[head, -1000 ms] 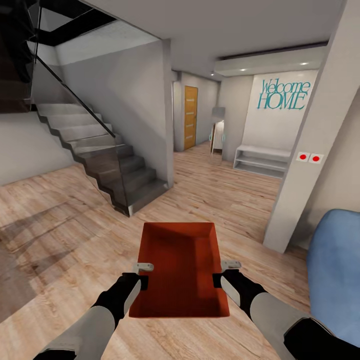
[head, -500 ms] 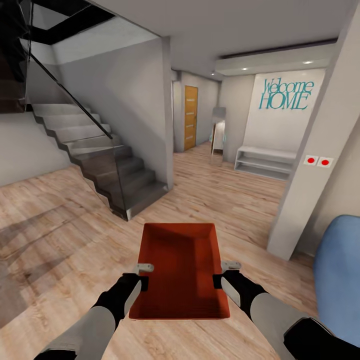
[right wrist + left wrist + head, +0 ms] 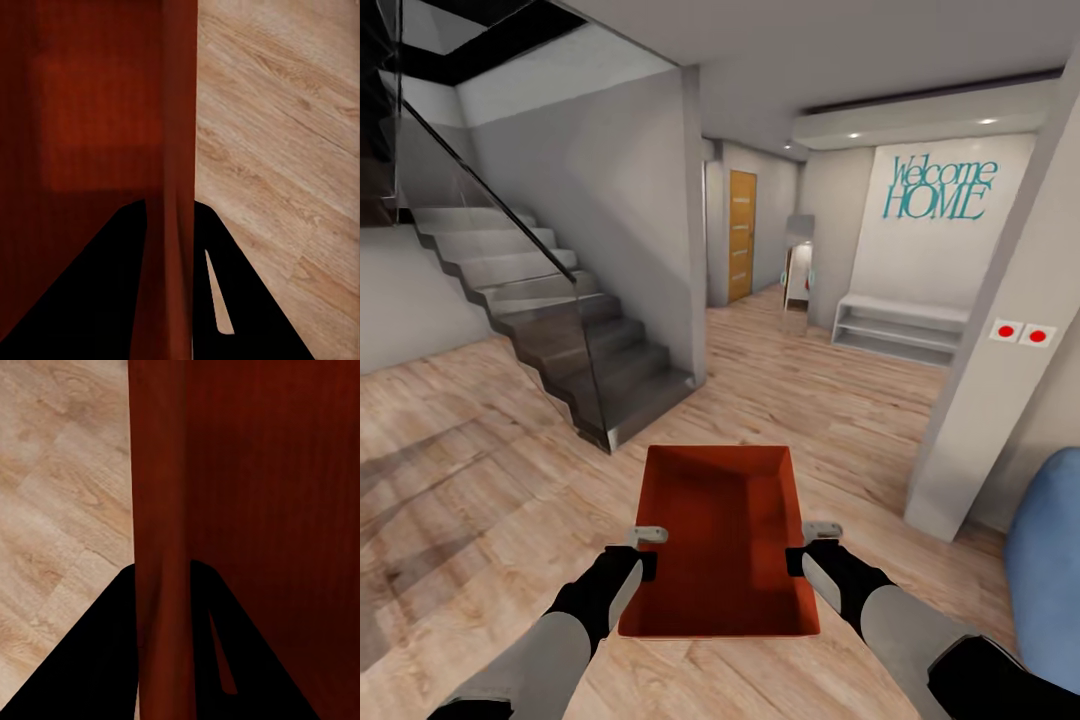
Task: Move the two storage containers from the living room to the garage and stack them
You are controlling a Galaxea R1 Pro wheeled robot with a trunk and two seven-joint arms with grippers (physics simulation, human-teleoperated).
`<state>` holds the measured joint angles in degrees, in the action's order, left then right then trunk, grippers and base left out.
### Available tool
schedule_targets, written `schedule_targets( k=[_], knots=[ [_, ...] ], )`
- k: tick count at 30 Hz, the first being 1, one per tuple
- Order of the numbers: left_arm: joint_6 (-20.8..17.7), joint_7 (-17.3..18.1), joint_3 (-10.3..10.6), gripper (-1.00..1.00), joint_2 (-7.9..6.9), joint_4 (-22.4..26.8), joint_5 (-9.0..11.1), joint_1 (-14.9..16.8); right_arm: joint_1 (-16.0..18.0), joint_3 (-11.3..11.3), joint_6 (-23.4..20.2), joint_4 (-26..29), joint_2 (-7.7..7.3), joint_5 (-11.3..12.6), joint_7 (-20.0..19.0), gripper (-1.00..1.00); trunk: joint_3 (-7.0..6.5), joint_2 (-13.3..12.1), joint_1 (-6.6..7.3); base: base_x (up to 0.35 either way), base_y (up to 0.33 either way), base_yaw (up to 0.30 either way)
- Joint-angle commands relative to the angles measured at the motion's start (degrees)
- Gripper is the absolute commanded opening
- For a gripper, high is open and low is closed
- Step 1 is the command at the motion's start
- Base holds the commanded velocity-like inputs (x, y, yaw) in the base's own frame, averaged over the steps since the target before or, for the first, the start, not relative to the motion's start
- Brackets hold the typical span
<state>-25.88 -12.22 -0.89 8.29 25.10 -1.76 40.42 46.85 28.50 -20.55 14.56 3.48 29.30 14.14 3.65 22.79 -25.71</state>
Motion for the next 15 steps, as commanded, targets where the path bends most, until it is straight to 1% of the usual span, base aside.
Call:
schedule_targets(
  k=[1,7,9,15],
  knots=[
    [-2.9,-0.4,0.7,-1.00,-0.73,-1.9,-0.8,0.0,0.1,2.2,-0.1,1.0,-0.04,1.2,0.4,-1.00,0.13,0.1,-0.07,0.321,0.000,0.000],
    [-2.9,-0.4,0.7,-1.00,-0.73,-1.9,-0.7,0.0,0.1,2.3,-0.1,1.0,-0.04,1.2,0.4,-1.00,0.13,0.1,-0.07,0.322,0.000,0.000],
    [-2.9,-0.4,0.6,-1.00,-0.73,-1.9,-0.7,0.0,0.1,2.2,-0.1,1.0,-0.05,1.2,0.4,-1.00,0.13,0.1,-0.07,0.322,0.000,-0.066],
    [-3.0,-0.4,0.7,-1.00,-0.73,-1.9,-0.7,0.0,0.1,2.2,-0.1,1.0,-0.04,1.2,0.5,-1.00,0.13,0.1,-0.07,0.321,0.000,-0.210]
  ],
)
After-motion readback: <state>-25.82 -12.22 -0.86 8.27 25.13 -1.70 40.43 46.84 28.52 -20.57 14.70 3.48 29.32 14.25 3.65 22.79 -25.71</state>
